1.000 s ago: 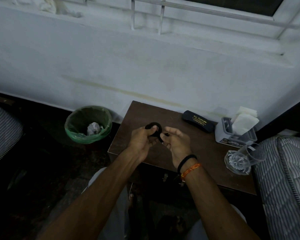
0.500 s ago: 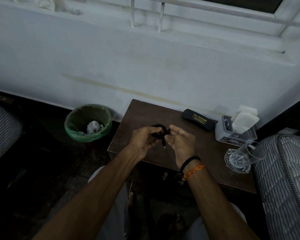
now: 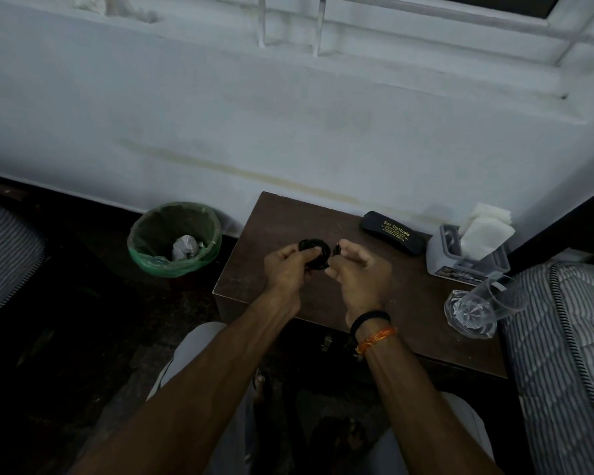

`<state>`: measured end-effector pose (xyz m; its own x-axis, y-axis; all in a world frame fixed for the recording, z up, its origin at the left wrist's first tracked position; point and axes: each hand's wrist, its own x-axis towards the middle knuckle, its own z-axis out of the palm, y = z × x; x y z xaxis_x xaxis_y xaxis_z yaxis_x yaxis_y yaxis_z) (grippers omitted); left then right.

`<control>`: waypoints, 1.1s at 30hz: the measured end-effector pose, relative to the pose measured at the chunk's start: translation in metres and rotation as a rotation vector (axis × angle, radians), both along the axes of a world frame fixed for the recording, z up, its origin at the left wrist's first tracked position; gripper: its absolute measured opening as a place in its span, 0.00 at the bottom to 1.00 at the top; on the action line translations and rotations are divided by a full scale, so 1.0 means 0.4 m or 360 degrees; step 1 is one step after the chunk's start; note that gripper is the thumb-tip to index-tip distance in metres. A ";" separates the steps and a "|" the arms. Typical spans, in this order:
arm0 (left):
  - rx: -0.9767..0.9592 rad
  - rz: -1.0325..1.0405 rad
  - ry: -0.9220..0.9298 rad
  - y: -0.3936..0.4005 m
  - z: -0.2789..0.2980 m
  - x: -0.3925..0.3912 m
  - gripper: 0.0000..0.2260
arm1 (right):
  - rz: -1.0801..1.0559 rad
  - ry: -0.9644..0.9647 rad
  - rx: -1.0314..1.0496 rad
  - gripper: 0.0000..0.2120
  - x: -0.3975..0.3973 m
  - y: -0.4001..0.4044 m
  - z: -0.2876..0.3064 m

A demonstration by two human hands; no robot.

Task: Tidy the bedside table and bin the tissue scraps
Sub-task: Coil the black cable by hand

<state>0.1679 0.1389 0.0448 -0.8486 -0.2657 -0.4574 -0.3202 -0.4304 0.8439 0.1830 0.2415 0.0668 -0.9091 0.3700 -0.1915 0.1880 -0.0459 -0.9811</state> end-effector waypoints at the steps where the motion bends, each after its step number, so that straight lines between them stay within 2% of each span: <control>1: -0.0020 0.0034 0.0004 0.005 -0.003 -0.003 0.02 | -0.0010 -0.0006 0.0053 0.17 0.002 -0.002 -0.002; 7: -0.0064 0.0122 -0.0004 0.032 -0.012 -0.015 0.01 | 0.0048 -0.0064 0.0332 0.14 0.007 -0.016 -0.015; 12: -0.0105 -0.0124 0.0036 0.026 -0.016 -0.009 0.02 | 0.0156 -0.0080 0.0476 0.07 -0.007 0.021 0.003; 17: -0.0251 -0.0341 0.0168 0.018 -0.032 -0.002 0.04 | 0.0131 -0.0232 0.0400 0.04 -0.037 0.055 0.002; 22: -0.0442 -0.0456 0.0314 0.024 -0.042 0.008 0.08 | 0.0181 -0.0325 0.0181 0.05 -0.052 0.078 0.014; 30: -0.0391 -0.0609 0.0422 0.028 -0.048 0.009 0.05 | 0.0436 -0.0469 -0.0082 0.15 -0.089 0.128 0.007; 33: -0.0272 -0.0600 0.0447 0.034 -0.048 0.008 0.04 | 0.0637 -0.0524 0.0142 0.16 -0.088 0.141 -0.004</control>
